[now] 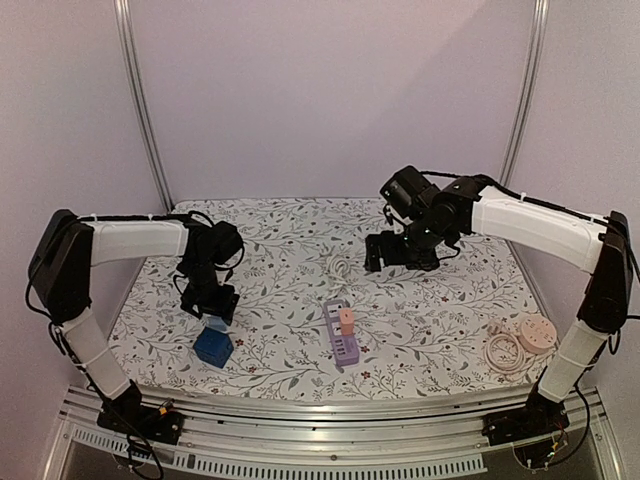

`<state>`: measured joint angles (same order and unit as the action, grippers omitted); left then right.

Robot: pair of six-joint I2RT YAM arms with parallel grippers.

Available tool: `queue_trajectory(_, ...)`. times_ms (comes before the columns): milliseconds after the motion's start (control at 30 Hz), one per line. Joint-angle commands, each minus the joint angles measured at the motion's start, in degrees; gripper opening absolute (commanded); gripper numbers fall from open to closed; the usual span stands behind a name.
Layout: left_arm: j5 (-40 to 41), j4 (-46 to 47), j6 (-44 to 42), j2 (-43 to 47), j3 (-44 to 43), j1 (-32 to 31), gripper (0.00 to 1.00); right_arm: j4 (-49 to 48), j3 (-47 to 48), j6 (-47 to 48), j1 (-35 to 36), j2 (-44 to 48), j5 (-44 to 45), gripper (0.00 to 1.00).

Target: Insert the plug

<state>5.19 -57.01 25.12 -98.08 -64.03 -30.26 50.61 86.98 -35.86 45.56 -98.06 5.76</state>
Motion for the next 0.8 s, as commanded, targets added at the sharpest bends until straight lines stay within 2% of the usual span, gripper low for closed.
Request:
queue_trajectory(0, -2.4, 1.7, -3.7, -4.0, -2.7, 1.6, 0.74, 1.4, 1.3, 0.1, -1.4, -0.8, 1.6, 0.99)
queue_trajectory(233, -2.6, 3.3, -2.1, -5.2, -2.1, 2.1, 0.73, 2.2, 1.4, 0.6, -3.6, -0.8, 2.1, 0.99)
queue_trajectory(533, -1.0, 14.2, 6.4, 0.5, 8.0, 1.8, 0.70, 1.8, 1.7, 2.0, -4.4, -1.9, 1.0, 0.99)
queue_trajectory(767, 0.6, 20.4, 8.1, 5.5, 15.5, 1.8, 0.65, 1.7, 3.2, 3.0, -4.5, -3.3, 0.0, 0.99)
